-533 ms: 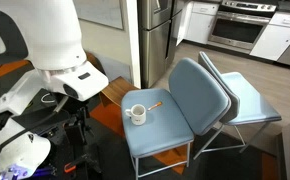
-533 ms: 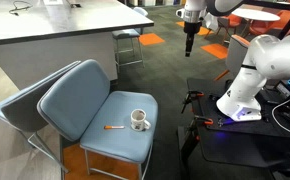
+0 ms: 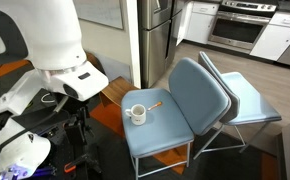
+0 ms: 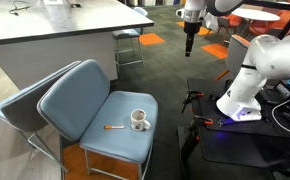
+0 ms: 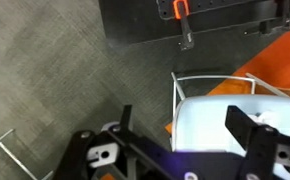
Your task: Move the mug to the right
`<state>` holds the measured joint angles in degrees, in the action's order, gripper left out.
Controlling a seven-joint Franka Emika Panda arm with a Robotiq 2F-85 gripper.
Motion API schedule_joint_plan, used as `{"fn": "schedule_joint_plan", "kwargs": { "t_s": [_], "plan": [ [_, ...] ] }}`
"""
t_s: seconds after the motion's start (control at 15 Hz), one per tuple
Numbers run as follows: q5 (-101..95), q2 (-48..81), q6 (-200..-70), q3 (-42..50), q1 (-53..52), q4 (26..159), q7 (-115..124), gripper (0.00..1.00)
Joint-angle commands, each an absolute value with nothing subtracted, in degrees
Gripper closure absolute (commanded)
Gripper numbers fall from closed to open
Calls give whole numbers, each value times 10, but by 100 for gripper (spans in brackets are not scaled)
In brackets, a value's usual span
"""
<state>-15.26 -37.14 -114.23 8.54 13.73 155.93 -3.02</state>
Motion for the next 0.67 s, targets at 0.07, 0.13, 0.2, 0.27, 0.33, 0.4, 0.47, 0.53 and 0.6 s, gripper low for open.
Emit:
{"fn": "schedule_joint_plan", "kwargs": {
  "t_s": [0.07, 0.13, 0.2, 0.27, 0.33, 0.4, 0.47, 0.53, 0.6],
  "plan": [
    [-139, -348, -1152, 82, 118, 1548, -19, 0],
    [-128, -334, -1160, 76, 109, 1542, -8, 0],
    [-113, -317, -1171, 71, 96, 1535, -4, 0],
    [-98, -296, -1185, 65, 82, 1526, 5, 0],
    [-79, -275, -1201, 58, 69, 1516, 9, 0],
    [-56, -246, -1222, 51, 53, 1505, 17, 0],
    [-35, -214, -1246, 44, 40, 1493, 26, 0],
    [-7, -180, -1270, 38, 25, 1477, 32, 0],
    [13, -143, -1305, 29, 16, 1464, 45, 0]
  ]
}}
